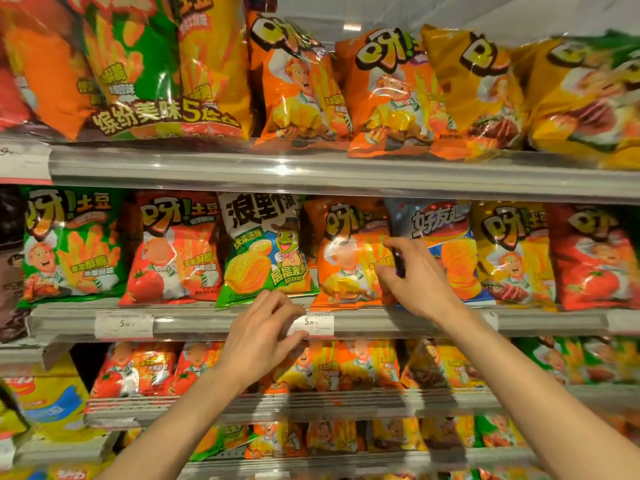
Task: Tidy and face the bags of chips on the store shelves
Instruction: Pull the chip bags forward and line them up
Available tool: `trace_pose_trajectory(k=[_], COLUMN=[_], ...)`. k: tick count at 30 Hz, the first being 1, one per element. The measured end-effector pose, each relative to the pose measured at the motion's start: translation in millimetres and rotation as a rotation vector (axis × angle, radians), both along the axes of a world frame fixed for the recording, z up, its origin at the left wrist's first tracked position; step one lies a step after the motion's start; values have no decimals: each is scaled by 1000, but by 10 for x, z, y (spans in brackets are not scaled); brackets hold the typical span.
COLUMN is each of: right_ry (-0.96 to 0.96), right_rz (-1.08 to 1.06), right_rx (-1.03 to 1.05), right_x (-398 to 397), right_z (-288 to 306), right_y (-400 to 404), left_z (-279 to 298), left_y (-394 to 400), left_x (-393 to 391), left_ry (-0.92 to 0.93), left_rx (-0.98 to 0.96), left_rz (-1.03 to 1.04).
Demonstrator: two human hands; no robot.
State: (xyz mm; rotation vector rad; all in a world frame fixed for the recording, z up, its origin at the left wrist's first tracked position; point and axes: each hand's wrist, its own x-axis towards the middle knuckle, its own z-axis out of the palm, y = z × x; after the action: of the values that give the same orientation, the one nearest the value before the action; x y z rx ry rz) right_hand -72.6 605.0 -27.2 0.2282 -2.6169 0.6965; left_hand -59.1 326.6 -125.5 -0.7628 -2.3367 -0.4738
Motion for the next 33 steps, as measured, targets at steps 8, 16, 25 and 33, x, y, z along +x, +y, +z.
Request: trace_pose_trajectory(k=[8, 16, 25, 33], right_ry=[-237, -322, -248, -74], right_rz=[108, 188, 164, 165], right_rx=[-264, -439, -618, -604], right_x=[-192, -362, -530, -548], right_z=[82, 180, 155, 110], right_y=[-131, -28, -77, -118], left_z=[17, 44, 66, 80], left_y=[-34, -35, -31, -33], left_x=[-23, -21, -9, -17], left_ry=[-30, -62, -60, -64], left_rx=[17, 33, 34, 18], left_rz=[4, 10, 12, 25])
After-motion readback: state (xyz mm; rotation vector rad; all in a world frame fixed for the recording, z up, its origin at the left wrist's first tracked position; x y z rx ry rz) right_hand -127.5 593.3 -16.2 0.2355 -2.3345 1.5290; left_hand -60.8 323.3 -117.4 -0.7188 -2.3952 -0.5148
